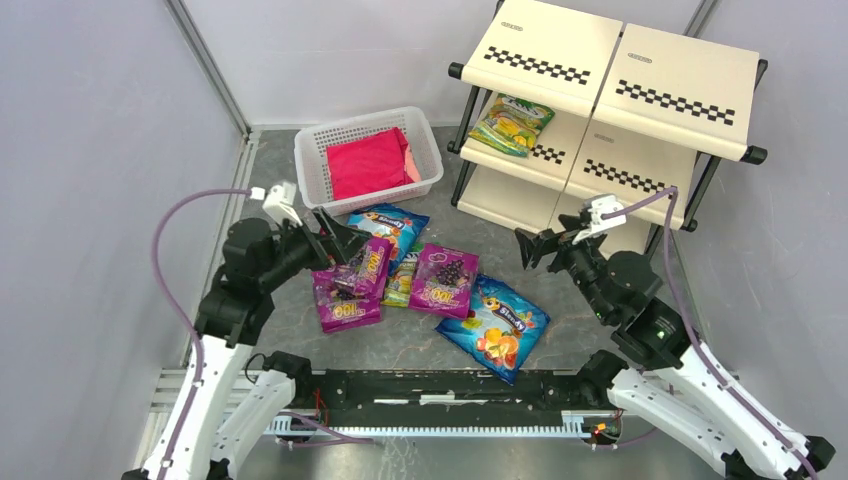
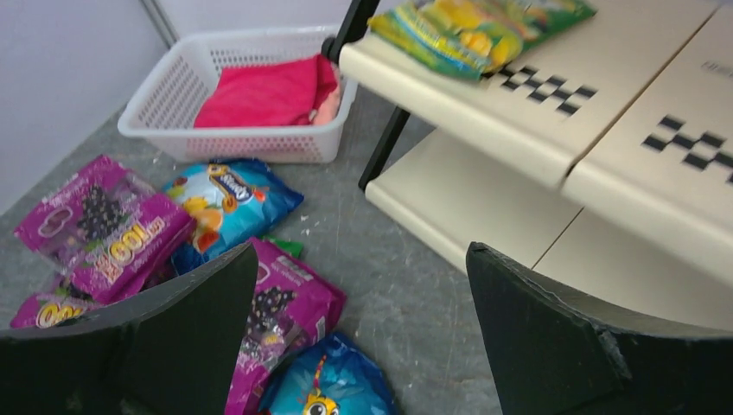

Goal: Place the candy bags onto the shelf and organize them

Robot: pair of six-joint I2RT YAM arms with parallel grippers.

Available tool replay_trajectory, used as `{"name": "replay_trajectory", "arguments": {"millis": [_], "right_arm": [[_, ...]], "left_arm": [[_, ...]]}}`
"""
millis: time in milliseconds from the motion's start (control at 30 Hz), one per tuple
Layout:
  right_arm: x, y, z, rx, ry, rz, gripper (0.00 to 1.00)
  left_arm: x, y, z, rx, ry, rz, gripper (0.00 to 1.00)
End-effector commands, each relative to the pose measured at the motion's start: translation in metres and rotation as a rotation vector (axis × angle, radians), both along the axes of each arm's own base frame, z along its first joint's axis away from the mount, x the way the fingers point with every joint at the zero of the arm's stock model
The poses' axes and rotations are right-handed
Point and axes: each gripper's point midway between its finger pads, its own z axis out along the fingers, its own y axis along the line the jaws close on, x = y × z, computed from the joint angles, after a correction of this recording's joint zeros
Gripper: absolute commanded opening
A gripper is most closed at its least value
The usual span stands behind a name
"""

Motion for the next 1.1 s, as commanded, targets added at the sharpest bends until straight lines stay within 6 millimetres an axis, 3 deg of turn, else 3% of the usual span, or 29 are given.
{"name": "replay_trajectory", "arguments": {"millis": [0,200,467,567,667,833,1067], "right_arm": [[0.002,0.017,-0.010,0.056,0.020,0.056,0.98],[0.006,0.044,-0.052,0.037,0.097,0.142,0.98],[-0.021,0.110,-0.067,0.114,0.067,0.521,0.98],[-0.026,0.128,-0.084,0.081,0.122,0.620,0.98],[-0.032,0.142,-0.105,0.035,0.182,0.707,0.98],[-0.034,0.144,-0.131,-0.038,0.225,0.720,0.98],[-0.028,0.132,-0.148,-0.142,0.235,0.654,0.98]], "left_arm": [[-0.004,-0.031,-0.008,-0.208,0.023,-0.115,1.00],[-0.012,-0.043,-0.036,-0.279,0.073,-0.188,1.00],[-0.021,-0.055,-0.090,-0.251,0.277,-0.249,0.98],[-0.020,-0.061,-0.101,-0.254,0.293,-0.240,0.92],[-0.015,-0.065,-0.114,-0.230,0.313,-0.210,0.91],[-0.010,-0.085,-0.132,-0.140,0.339,-0.218,0.91],[-0.014,-0.097,-0.162,0.027,0.385,-0.234,0.85]]}}
